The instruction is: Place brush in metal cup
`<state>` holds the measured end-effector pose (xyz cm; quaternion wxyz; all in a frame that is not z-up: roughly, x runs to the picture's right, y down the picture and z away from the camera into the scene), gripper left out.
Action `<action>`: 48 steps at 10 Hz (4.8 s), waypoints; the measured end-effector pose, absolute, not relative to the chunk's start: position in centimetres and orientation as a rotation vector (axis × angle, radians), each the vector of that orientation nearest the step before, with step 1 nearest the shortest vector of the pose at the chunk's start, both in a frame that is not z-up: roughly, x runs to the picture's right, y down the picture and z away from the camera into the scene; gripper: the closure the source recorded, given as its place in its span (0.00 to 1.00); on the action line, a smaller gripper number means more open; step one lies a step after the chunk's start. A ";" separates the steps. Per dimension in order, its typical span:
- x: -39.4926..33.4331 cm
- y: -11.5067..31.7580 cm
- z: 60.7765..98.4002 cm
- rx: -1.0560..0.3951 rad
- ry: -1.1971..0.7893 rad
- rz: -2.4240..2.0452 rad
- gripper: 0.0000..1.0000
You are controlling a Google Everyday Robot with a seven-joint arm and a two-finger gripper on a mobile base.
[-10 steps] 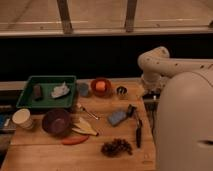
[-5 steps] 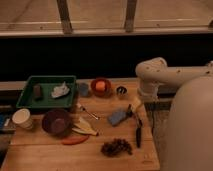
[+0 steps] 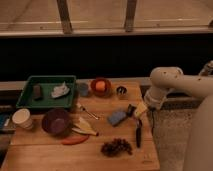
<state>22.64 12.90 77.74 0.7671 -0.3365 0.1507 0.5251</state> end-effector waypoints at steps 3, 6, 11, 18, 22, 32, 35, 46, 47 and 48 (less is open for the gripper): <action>22.2 14.8 78.6 -0.765 0.375 1.100 0.20; 21.0 18.0 80.2 -0.729 0.480 1.003 0.20; 21.4 19.9 83.0 -0.740 0.523 0.983 0.20; 21.8 19.2 85.4 -0.719 0.333 1.070 0.20; 21.4 19.7 86.5 -0.659 0.356 1.036 0.20; 20.5 19.3 86.1 -0.610 0.366 1.015 0.98; 20.6 17.5 85.2 -0.590 0.347 1.015 1.00; 20.2 4.3 85.2 -0.462 0.217 0.946 1.00; 20.3 3.9 85.5 -0.477 0.199 0.931 1.00; 20.5 3.6 85.7 -0.485 0.185 0.924 1.00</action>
